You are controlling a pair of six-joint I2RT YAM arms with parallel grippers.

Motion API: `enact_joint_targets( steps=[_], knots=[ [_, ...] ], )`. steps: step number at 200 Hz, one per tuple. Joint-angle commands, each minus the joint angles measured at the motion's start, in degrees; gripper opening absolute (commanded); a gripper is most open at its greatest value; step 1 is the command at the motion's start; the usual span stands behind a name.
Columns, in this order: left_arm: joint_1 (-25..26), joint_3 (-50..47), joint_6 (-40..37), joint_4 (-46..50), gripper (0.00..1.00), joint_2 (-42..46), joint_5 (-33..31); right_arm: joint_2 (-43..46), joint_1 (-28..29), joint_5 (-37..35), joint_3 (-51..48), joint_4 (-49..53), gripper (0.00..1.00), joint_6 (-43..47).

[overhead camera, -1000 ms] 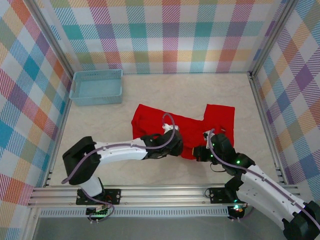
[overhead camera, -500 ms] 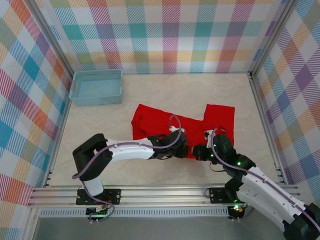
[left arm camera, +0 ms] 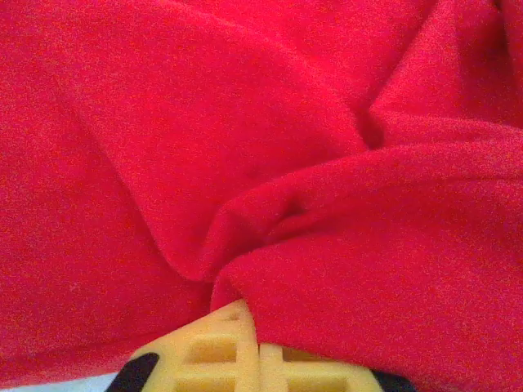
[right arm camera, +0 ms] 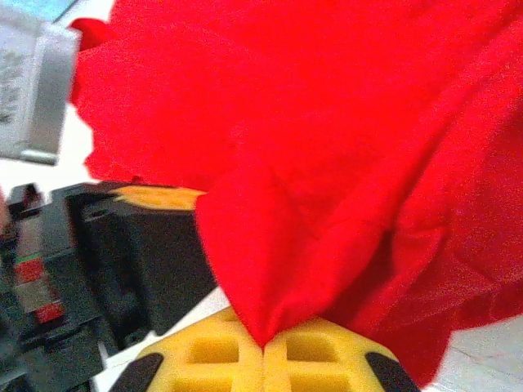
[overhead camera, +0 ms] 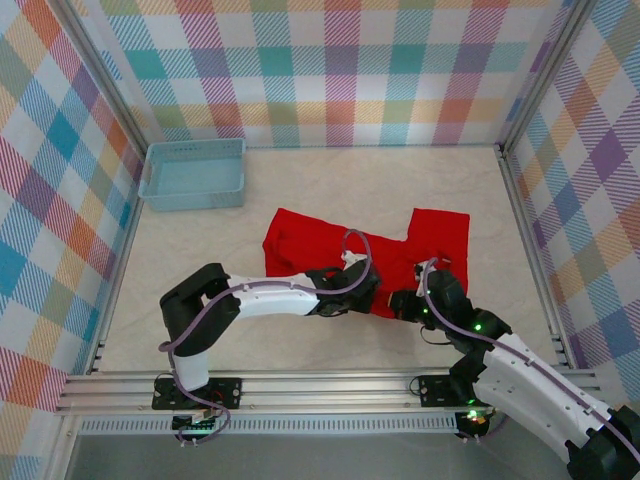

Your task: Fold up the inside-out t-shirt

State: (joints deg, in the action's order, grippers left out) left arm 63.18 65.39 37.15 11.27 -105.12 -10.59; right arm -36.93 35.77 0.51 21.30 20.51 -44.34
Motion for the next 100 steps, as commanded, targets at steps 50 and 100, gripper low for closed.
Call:
enact_joint_targets(
  steps=[50,100],
  knots=[
    [5.5,-11.8,-5.0,-7.0,0.0,13.3,-6.7,-8.3,0.1,-11.3,3.2,10.6,0.05,-5.4],
    [5.4,-15.6,-4.5,-13.7,0.0,14.7,-3.1,-9.7,2.9,-12.6,12.1,18.6,0.28,5.4]
  ],
)
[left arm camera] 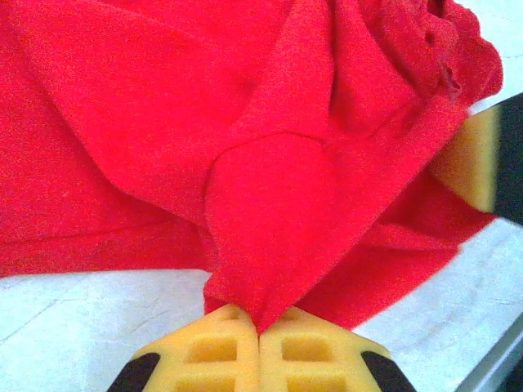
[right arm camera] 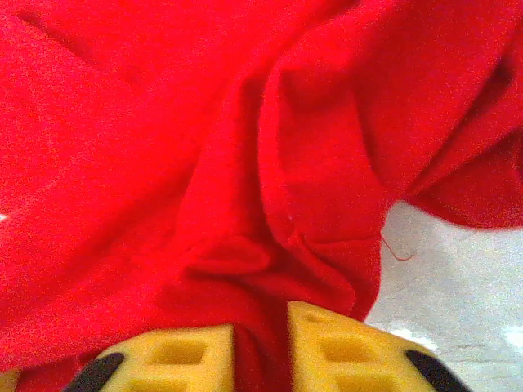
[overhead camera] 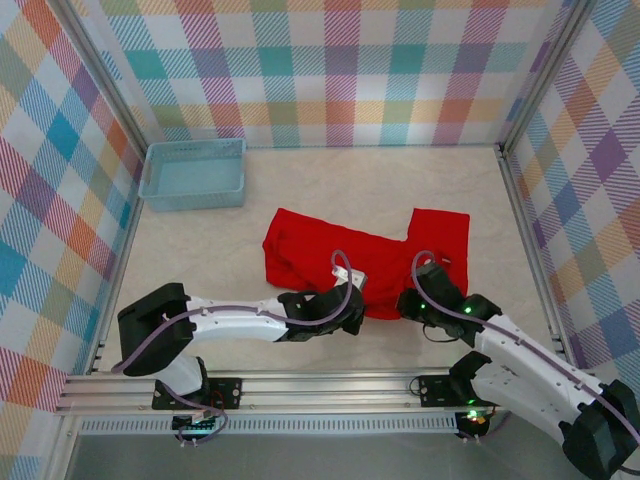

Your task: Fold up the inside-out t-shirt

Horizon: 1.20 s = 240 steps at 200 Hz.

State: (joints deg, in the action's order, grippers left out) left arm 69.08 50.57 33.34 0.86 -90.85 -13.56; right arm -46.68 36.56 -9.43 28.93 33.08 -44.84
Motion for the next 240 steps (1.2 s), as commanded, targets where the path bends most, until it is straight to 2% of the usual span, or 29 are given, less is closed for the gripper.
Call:
enact_joint_targets(
  steps=[1,23,62,94,125,157,169,185,197,216,240],
  knots=[
    [-0.5,-0.7,-0.7,-3.4,0.0,0.4,-0.1,-0.1,2.3,-2.9,4.6,6.3,0.28,6.0],
    [-1.0,-1.0,0.0,-3.9,0.0,0.1,0.1,-2.3,7.7,-6.1,7.1,9.0,0.27,5.3],
    [-1.3,-0.8,0.1,-3.8,0.0,-0.5,1.1,-6.6,17.3,-7.1,8.0,5.2,0.3,3.2],
    [-1.3,-0.7,0.6,-3.8,0.0,-0.7,0.8,-11.3,17.4,-5.1,6.7,-0.2,0.28,1.5],
    [-1.3,-0.9,0.6,-4.1,0.0,-0.5,1.3,-14.0,17.4,-9.3,7.2,-0.7,0.3,1.0],
    [-1.4,-1.1,0.6,-4.1,0.0,0.0,1.6,-18.0,17.3,-9.9,8.2,-3.3,0.31,2.5],
    [-1.5,-1.1,0.6,-4.2,0.0,0.2,1.6,-19.3,17.3,-9.2,9.1,-4.1,0.26,3.4],
    [-2.0,-0.7,1.9,-3.3,0.0,0.2,1.7,-19.4,17.5,-9.1,10.9,-3.1,0.1,5.1],
    [-4.9,-1.0,6.1,-2.7,0.0,0.4,4.8,-18.8,18.6,-11.8,12.9,0.2,0.0,6.3],
    [-10.2,-3.0,11.4,-6.6,0.0,1.8,11.5,-16.2,20.7,-13.8,14.7,3.9,0.0,9.7],
    [-13.5,-0.4,10.2,-2.8,0.0,2.9,11.3,-8.9,21.7,-10.8,13.0,2.6,0.0,14.5]
  ],
)
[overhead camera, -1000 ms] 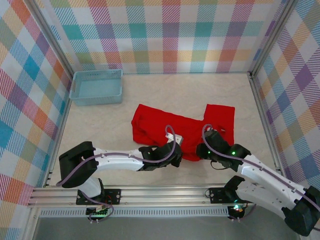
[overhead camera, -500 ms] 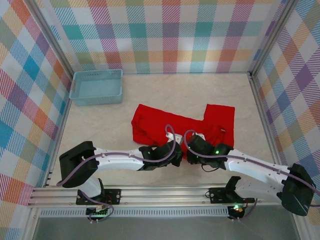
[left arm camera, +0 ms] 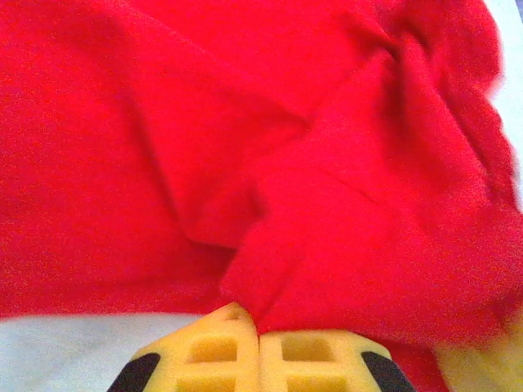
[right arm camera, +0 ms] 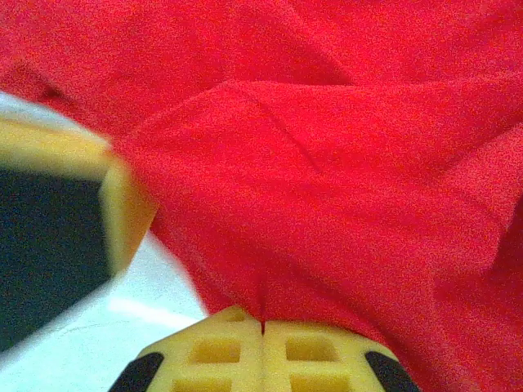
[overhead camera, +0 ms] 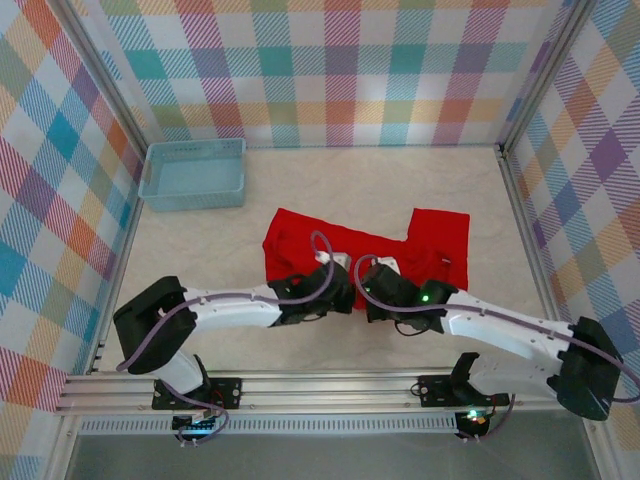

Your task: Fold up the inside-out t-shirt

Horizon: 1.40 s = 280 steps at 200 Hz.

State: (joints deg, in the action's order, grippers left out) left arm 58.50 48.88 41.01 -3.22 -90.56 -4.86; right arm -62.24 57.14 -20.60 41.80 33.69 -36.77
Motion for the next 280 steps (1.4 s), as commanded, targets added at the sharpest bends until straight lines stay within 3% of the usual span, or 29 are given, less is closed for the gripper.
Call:
enact_joint_targets(
  steps=[1,26,47,94,109,125,158,217,229,249,280],
  knots=[
    [-3.1,1.3,2.4,1.4,0.0,2.6,2.7,7.1,1.2,0.5,0.0,1.8,0.0,6.7],
    [-7.5,2.6,2.5,2.8,0.0,1.5,5.0,16.0,1.4,2.8,-3.9,-2.6,0.0,9.0],
    [-8.5,4.3,0.1,5.4,0.09,0.7,5.9,20.8,1.5,3.1,-8.1,-6.9,0.0,8.3],
    [-6.4,3.7,-4.3,7.7,0.14,1.1,6.9,12.3,1.5,8.5,-13.1,-11.7,0.0,3.5],
    [-4.8,3.6,-5.6,8.0,0.12,0.7,6.5,10.8,1.4,8.1,-11.9,-10.0,0.19,2.8],
    [-3.6,3.2,-6.3,7.3,0.09,0.1,6.6,11.6,1.4,5.3,-9.6,-6.0,0.31,2.6],
    [-1.9,2.4,-6.4,6.2,0.06,-0.2,5.8,11.6,0.5,1.4,-6.2,-0.9,0.43,2.9],
    [-1.5,0.4,-5.4,3.8,0.06,0.5,6.1,0.6,-0.4,4.6,-7.3,-8.1,0.7,3.1],
    [-1.5,0.3,-5.3,3.7,0.06,0.6,6.2,-1.3,-0.9,4.6,-7.2,-8.6,0.66,2.6],
    [-1.2,0.2,-5.5,4.0,0.07,0.9,5.9,-2.8,-3.5,3.9,-6.6,-7.6,0.44,1.3],
    [3.0,-1.1,-8.3,6.3,0.23,2.4,1.8,2.0,-7.0,6.6,-6.4,-7.8,0.09,2.5]
  ],
)
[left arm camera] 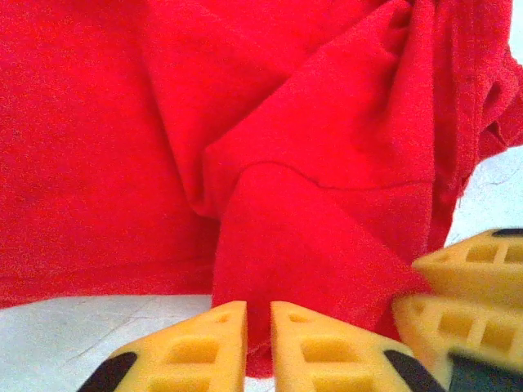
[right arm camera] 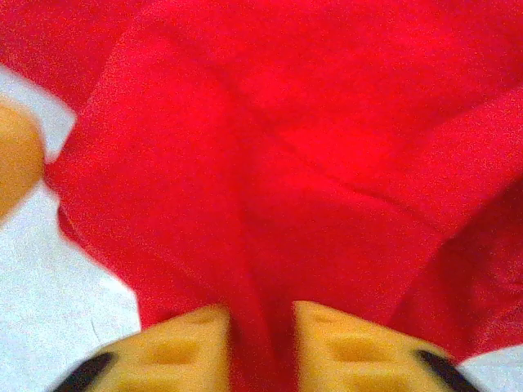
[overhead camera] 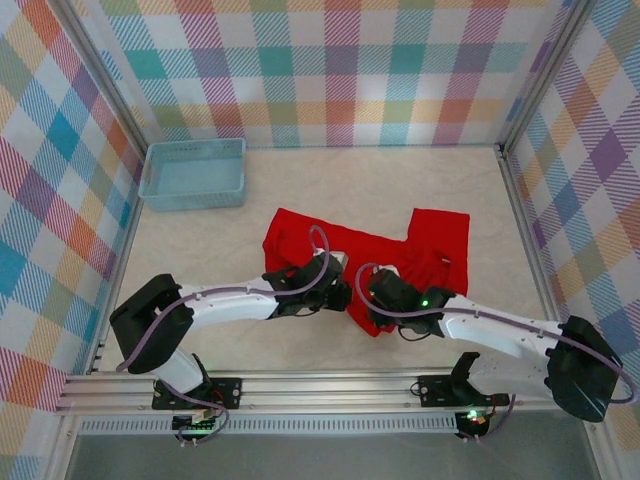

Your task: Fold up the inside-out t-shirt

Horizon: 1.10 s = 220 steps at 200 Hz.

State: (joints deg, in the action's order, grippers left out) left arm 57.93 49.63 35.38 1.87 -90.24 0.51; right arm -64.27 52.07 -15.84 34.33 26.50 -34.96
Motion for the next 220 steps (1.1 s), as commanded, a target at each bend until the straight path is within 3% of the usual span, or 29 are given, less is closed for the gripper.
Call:
enact_joint_targets(
  steps=[1,23,68,148,174,188,220],
  knots=[
    [3.8,-2.0,-2.6,1.2,0.24,2.2,-3.7,4.3,-2.0,2.0,1.1,-0.7,0.09,0.9],
    [5.7,-5.8,-2.6,-2.0,0.37,5.3,-3.8,8.4,-2.5,5.4,1.4,-1.5,0.03,2.6],
    [9.9,-3.2,-2.4,-2.7,0.47,4.3,-8.8,8.1,-2.5,10.0,1.5,-4.1,0.02,2.5],
    [8.2,5.3,1.7,-1.5,0.53,-9.8,-14.0,10.7,-4.6,7.3,0.1,-2.9,0.0,-1.1],
    [7.5,6.9,1.6,-0.4,0.39,-11.8,-14.7,10.8,-5.5,7.5,-0.8,-3.5,0.0,-2.6],
    [7.5,7.1,1.5,0.4,0.26,-11.7,-15.4,10.6,-7.0,7.1,-1.0,-2.6,0.0,-3.1],
    [7.8,3.1,0.6,-2.8,0.03,-7.8,-13.9,8.2,-14.6,10.9,-2.1,-3.1,0.0,-2.5]
  ],
)
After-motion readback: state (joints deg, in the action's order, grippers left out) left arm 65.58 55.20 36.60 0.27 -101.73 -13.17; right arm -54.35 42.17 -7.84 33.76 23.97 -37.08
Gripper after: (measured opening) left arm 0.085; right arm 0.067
